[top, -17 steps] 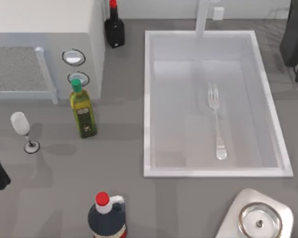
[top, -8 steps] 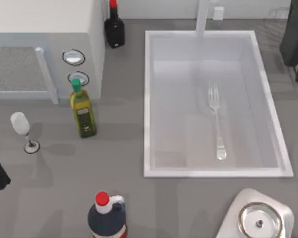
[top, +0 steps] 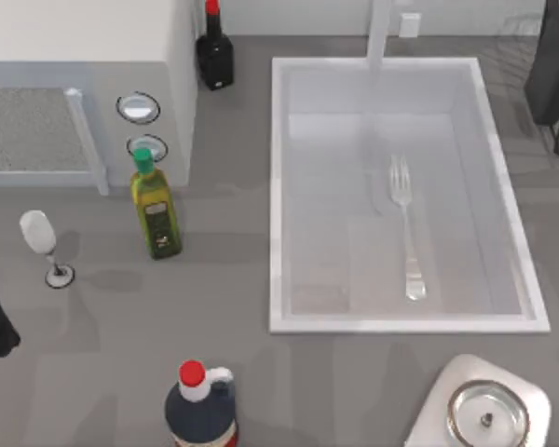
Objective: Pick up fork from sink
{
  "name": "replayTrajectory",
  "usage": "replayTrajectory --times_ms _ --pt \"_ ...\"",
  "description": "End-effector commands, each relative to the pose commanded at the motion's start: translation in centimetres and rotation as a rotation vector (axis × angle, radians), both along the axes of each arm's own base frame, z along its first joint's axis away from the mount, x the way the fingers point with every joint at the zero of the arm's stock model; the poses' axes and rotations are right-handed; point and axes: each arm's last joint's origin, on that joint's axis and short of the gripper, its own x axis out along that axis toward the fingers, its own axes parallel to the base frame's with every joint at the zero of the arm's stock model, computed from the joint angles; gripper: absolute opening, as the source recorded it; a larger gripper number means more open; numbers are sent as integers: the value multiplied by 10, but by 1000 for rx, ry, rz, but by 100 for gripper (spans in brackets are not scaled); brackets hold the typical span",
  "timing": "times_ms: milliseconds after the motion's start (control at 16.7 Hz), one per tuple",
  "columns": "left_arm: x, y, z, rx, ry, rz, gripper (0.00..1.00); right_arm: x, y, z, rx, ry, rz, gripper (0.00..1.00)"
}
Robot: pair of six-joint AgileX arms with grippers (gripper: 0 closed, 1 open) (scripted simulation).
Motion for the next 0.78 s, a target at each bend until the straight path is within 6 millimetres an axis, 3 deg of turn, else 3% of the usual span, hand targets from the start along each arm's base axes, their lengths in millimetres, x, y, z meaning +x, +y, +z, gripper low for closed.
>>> replayTrajectory --times_ms 180,360,540,780 --pt "0 0 0 0 0 0 100 55 16 31 12 186 17 100" --pt "0 0 0 0 0 0 100 121 38 41 12 379 29 100" --pt "0 0 0 0 0 0 100 186 66 27 1 569 32 100" --pt "0 0 0 0 0 0 100 255 104 -22 -29 797 24 100"
